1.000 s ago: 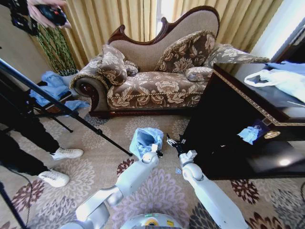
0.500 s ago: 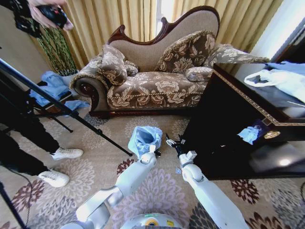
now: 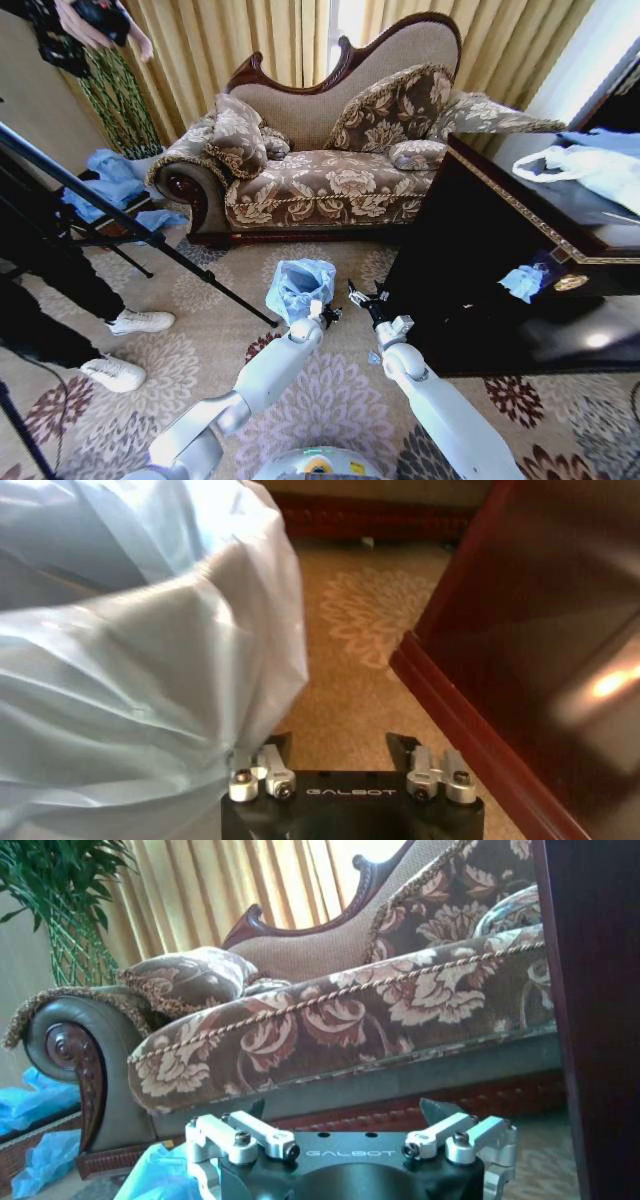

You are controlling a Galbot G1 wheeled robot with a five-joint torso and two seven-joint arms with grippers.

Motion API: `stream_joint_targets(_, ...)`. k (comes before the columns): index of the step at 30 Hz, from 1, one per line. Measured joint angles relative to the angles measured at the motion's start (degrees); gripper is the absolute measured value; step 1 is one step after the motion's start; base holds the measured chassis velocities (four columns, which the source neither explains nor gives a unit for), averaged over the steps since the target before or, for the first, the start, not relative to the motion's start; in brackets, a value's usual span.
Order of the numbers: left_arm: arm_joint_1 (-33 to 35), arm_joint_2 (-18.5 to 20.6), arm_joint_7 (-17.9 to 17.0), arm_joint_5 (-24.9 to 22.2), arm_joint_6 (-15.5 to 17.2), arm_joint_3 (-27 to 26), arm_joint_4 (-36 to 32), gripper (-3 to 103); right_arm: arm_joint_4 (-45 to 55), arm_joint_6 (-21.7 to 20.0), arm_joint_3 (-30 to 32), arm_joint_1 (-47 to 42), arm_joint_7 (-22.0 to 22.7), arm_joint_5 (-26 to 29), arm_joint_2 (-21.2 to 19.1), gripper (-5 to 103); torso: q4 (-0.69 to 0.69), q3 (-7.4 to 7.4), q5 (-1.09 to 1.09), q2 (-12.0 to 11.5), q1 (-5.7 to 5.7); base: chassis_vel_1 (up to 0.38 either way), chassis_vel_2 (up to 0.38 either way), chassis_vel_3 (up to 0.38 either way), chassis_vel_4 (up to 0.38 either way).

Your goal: Place a garbage bag over the trash bin.

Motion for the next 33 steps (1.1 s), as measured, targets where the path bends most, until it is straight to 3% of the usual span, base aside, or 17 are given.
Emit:
stream_joint_targets(4, -0.9, -3.5, 1.0, 1.8, -0.7, -0.4, 4.4, 87, 0.7, 0.6, -0.2, -0.3, 0.5, -0.2, -0.2, 100, 0.0, 0.0, 0.01, 0.0, 0.0, 0.0, 0.0, 0.0, 0.0)
stream_joint_targets(8, -1.7, -7.5, 1.0, 3.3, -1.7, -1.9, 8.3, 99, 0.8, 0.9, -0.2, -0.3, 0.7, -0.7, -0.4, 100, -0.02, 0.0, 0.01, 0.0, 0.0, 0.0, 0.0, 0.0, 0.0)
stream_joint_targets(15, -2.8, -10.1, 0.9, 5.9, -3.5, -3.3, 11.8, 100, 0.3, 1.6, 0.0, -0.6, 0.4, -1.3, -0.6, 100, -0.02, 0.0, 0.0, 0.0, 0.0, 0.0, 0.0, 0.0, 0.0)
stream_joint_targets(27, -4.2, -10.1, -2.2, 6.4, -0.5, -3.1, 12.6, 100, -1.1, 3.5, 0.1, -0.8, -1.2, -2.4, 0.1, 100, 0.0, 0.0, 0.01, 0.0, 0.0, 0.0, 0.0, 0.0, 0.0)
stream_joint_targets(33, -5.0, -10.0, -2.0, 5.9, 0.1, -4.5, 13.3, 100, -1.1, 3.7, 0.1, -0.7, -1.2, -2.5, -0.5, 100, -0.01, 0.0, 0.0, 0.0, 0.0, 0.0, 0.0, 0.0, 0.0)
